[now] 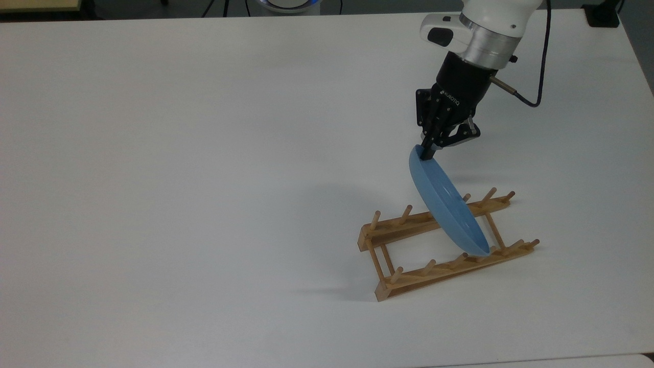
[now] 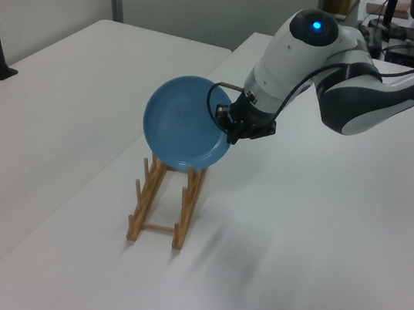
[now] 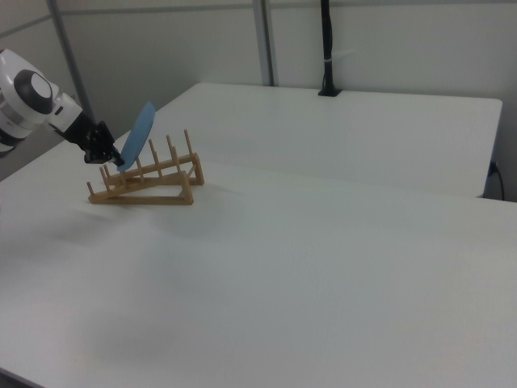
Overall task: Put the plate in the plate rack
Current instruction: 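Push the plate down into the slot and settle it upright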
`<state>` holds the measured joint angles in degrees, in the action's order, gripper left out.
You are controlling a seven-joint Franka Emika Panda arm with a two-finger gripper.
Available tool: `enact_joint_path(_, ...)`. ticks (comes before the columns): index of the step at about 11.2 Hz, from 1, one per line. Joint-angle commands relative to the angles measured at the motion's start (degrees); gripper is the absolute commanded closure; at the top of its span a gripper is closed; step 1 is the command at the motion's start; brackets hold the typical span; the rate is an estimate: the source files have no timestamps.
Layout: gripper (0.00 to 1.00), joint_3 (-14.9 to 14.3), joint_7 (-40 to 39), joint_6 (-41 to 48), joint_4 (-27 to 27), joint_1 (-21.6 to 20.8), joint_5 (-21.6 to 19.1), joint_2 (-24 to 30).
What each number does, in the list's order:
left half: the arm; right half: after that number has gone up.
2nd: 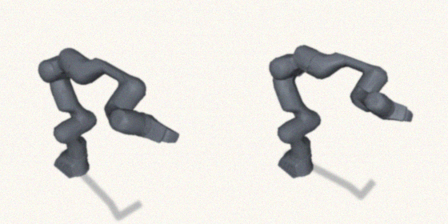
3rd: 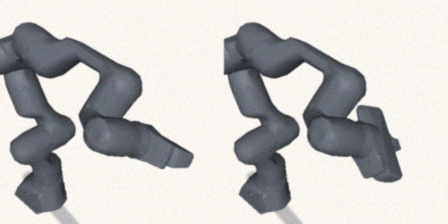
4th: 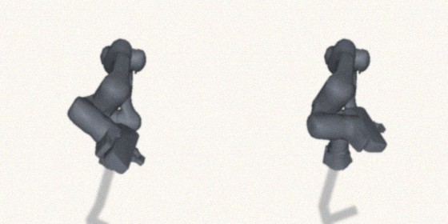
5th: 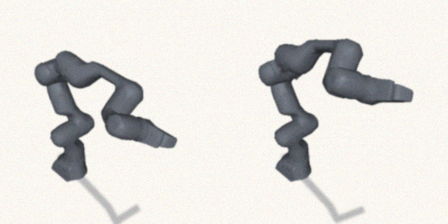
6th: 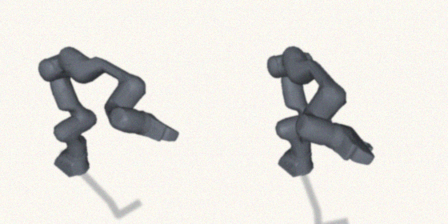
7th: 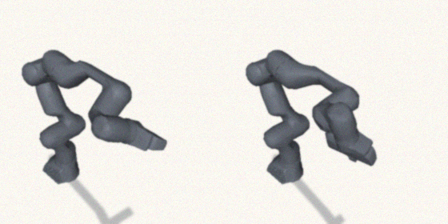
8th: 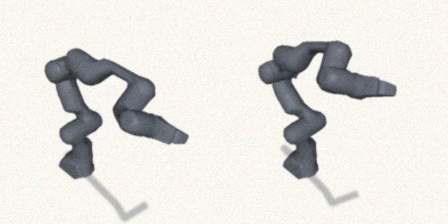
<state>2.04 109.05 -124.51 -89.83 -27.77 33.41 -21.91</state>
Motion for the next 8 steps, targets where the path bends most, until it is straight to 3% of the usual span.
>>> enact_joint_path(1, 1.0, 0.42, 2.74, 1.72, 2.29, 0.09, -2.91, -3.3)
enact_joint_path(4, 1.0, 0.42, 5.03, 1.81, 3.61, -0.26, -2.91, -4.98)
enact_joint_path(5, 0.92, 0.42, 5.3, 1.81, 3.61, -0.26, -2.91, -4.98)
enact_joint_path(6, 0.75, 0.42, 5.82, 1.81, 3.61, -0.26, -2.91, -4.98)
enact_joint_path(8, 0.5, 0.42, 7.4, 1.81, 3.61, -0.26, -3.0, -4.98)
